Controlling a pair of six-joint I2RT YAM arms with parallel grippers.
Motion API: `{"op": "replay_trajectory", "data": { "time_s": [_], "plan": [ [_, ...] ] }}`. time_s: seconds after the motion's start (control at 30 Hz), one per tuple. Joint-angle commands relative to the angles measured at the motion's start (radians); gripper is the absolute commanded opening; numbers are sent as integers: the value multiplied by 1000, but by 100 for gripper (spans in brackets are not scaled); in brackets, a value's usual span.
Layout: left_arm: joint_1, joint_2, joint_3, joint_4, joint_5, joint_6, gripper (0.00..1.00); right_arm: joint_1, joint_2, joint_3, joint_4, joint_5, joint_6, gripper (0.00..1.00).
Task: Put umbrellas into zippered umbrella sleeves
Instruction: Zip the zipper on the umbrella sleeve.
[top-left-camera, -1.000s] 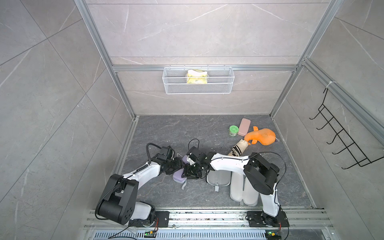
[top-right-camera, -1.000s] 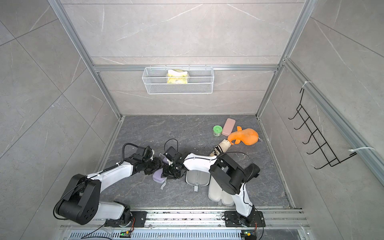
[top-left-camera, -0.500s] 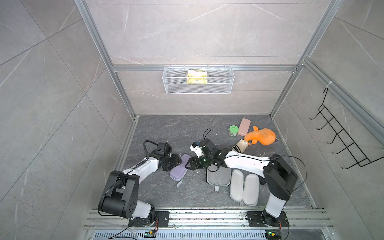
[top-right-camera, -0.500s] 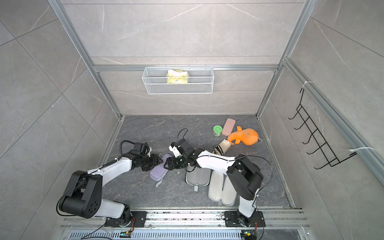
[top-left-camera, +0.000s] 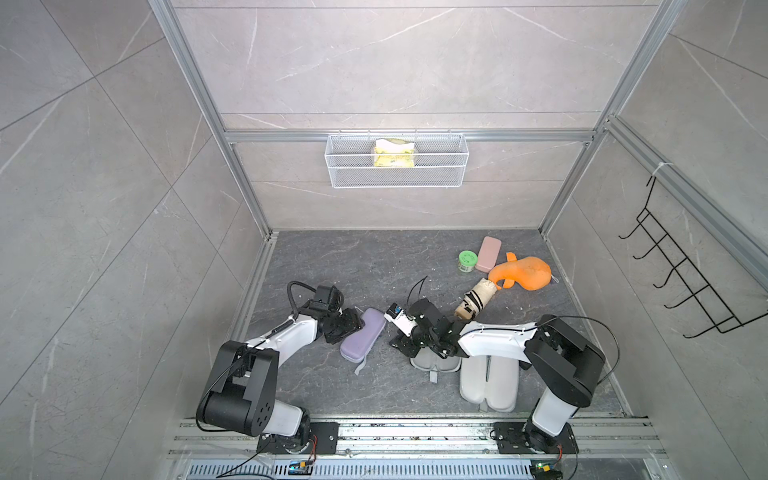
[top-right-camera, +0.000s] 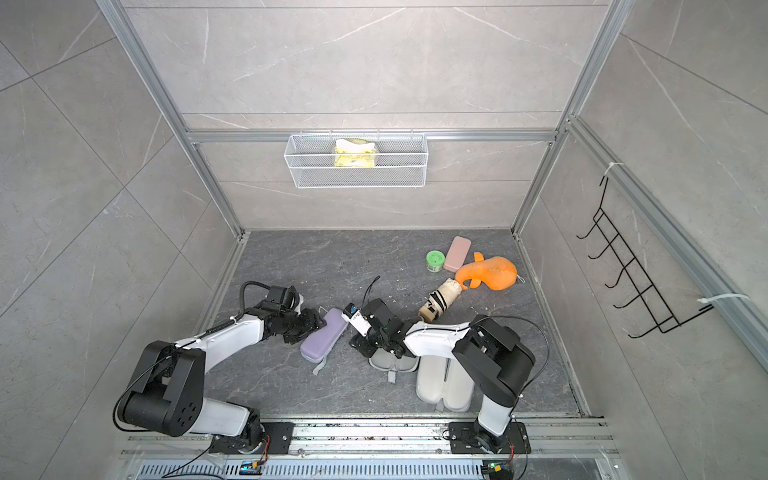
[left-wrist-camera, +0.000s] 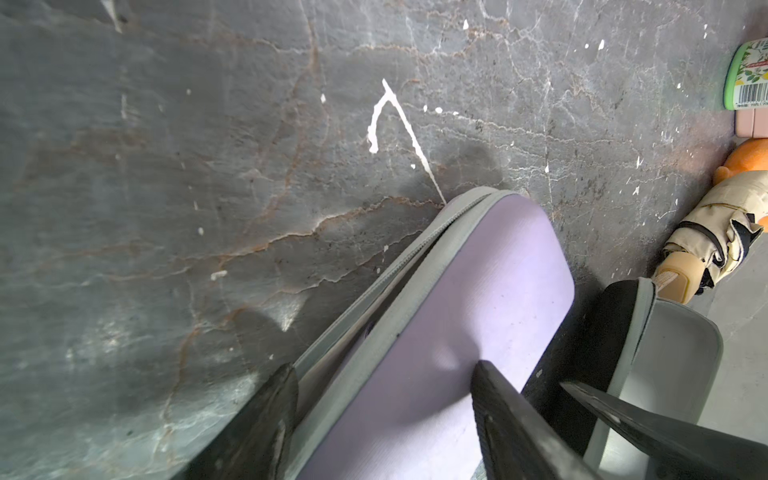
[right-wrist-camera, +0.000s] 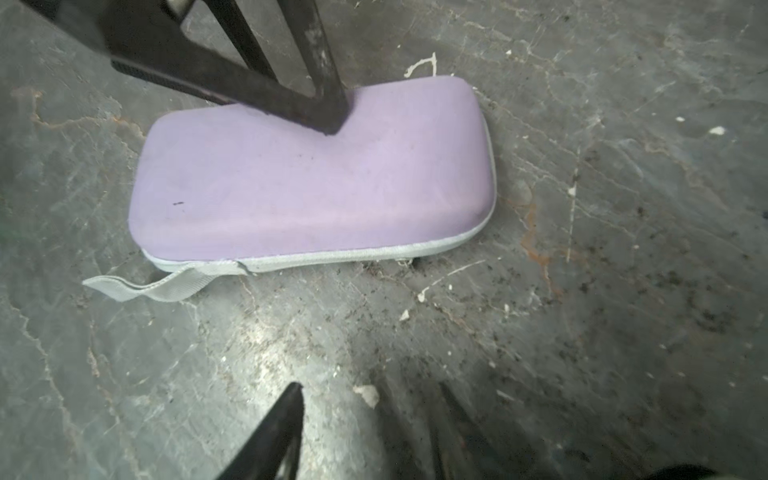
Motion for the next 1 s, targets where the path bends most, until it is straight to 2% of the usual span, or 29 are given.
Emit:
{"op": "replay_trajectory", "data": {
  "time_s": [0.0, 0.27, 0.4, 0.6, 0.83, 0.97],
  "plan": [
    [-9, 12, -18, -46, 10, 17, 69, 13, 51, 47, 60, 62, -69, 47],
    [-10, -5, -35, -51, 4, 14, 68, 20, 145, 123, 37, 165, -101, 40],
    [-10, 4, -32, -46, 7, 13, 67, 20, 181, 159, 20, 152, -110, 39],
    [-16, 11, -31, -43, 10, 10, 65, 20, 222, 192, 27, 120, -123, 31],
    [-38, 22, -52, 3, -5, -28, 61, 27, 221, 173, 79, 7, -151, 8],
    [-61, 38, -61, 42, -29, -60, 56, 65, 200, 166, 30, -35, -197, 0]
  ]
}}
